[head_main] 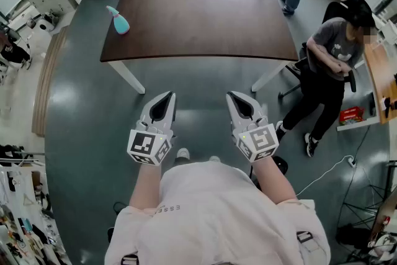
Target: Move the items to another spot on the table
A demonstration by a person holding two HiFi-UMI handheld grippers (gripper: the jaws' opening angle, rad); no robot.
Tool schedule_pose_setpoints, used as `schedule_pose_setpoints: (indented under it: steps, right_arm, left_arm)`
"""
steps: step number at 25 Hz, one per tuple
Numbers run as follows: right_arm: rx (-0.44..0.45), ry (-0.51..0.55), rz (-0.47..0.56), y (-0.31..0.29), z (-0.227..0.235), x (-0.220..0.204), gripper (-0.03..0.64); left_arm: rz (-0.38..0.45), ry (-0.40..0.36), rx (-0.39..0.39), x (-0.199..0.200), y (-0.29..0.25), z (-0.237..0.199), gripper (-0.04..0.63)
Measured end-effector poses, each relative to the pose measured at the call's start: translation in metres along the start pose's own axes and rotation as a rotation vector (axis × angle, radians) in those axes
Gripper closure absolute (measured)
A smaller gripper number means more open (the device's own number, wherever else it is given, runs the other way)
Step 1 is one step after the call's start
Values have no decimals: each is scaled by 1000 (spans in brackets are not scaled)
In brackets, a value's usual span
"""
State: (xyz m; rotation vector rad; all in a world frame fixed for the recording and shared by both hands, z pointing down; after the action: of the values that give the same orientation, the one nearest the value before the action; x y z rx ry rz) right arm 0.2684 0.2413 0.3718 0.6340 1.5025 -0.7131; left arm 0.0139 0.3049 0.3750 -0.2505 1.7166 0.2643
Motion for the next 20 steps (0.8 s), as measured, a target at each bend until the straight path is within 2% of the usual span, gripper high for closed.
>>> schedule_pose_setpoints:
  steps: [10,15,20]
  right_arm:
    - [1,-21,-3,0,-5,-2,629]
    - [-40,-80,-2,1,3,-3,629]
    - [-51,-85,-36,-4,8,-8,629]
  left_arm:
    - [-15,-7,-17,-1,-1,1,578]
    - [-26,-19,-6,-2,-2,-2,578]
    - [-32,-24,3,-3,-2,-5,578]
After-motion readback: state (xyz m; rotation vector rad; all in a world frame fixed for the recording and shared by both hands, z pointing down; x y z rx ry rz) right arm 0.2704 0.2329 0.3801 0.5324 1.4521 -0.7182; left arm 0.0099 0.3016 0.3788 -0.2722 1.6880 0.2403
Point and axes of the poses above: the fingertips, and each gripper's own axes: y backward along the fingers, z to its right, x out of its top, the point moved 10 cm from there along y, backward along the fingers, and after that the axes turned 4 degrees about z, right-handed, at the moved point
